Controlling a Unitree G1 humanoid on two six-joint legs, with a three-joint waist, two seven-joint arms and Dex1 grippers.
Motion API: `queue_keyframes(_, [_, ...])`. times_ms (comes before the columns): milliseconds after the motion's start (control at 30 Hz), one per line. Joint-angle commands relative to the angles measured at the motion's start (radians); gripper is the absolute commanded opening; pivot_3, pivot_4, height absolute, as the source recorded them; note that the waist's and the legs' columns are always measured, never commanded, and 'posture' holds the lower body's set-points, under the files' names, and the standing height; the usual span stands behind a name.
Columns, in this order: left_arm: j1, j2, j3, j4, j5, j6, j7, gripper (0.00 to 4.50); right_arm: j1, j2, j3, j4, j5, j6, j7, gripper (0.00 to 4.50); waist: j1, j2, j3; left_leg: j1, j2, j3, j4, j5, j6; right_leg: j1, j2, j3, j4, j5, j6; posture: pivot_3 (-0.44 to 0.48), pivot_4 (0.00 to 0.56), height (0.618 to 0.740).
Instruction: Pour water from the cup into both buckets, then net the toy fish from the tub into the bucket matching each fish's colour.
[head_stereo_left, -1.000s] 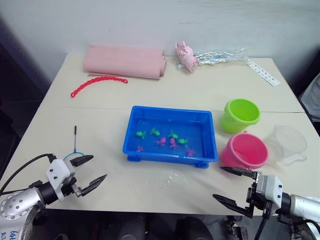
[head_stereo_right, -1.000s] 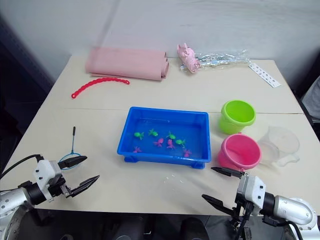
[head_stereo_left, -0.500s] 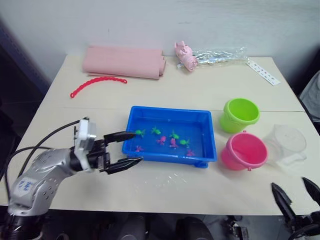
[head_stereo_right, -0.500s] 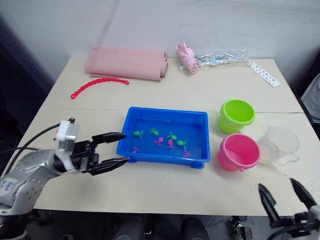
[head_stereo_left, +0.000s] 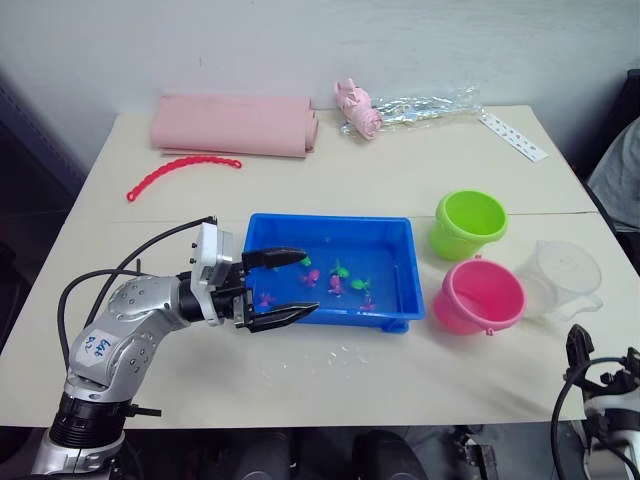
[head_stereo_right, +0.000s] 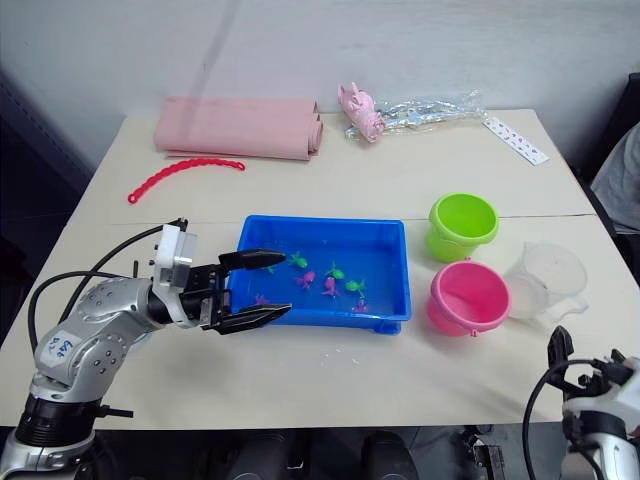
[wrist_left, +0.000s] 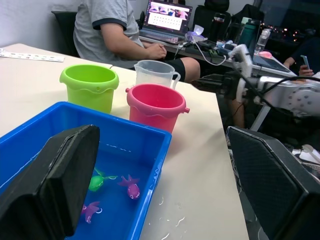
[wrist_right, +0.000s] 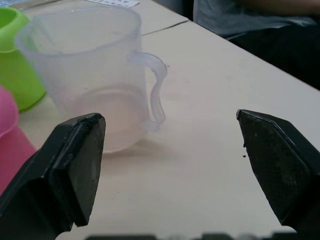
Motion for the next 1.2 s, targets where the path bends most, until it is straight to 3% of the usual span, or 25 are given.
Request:
queue_keyframes(33, [-0.033,0.009,0.006,-0.010,0.010,-0.013,-0.012,4.46,-0.054,-0.037,-0.023,0.059,-0.046,0.004,-0.056,4.50,0.001,0.000,0.000,0.000,0.000,0.000,0.000,0.000,0.001,0.000,0.000,0.000,0.000,0.000,0.000,0.000,0.150,0.740])
queue_keyframes(367, [-0.027,0.006,0.007,-0.033,0.016,-0.013,-0.001,4.46,-0.207,-0.069,-0.020,0.251,-0.082,-0.045,-0.059,4.50,-0.003,0.000,0.000,0.000,0.000,0.003,0.001,0.001,0.001,-0.002,0.000,0.003,0.003,0.000,0.000,0.000,0.150,0.740])
queue_keyframes(1200, [-0.032,0.002,-0.014,-0.030,0.035,-0.022,-0.013,4.46,-0.446,-0.125,-0.035,0.520,-0.027,-0.067,-0.049,4.50,-0.005,0.000,0.000,0.000,0.002,0.005,0.006,0.001,0.002,-0.003,0.000,0.005,0.008,0.000,0.000,0.000,0.150,0.740])
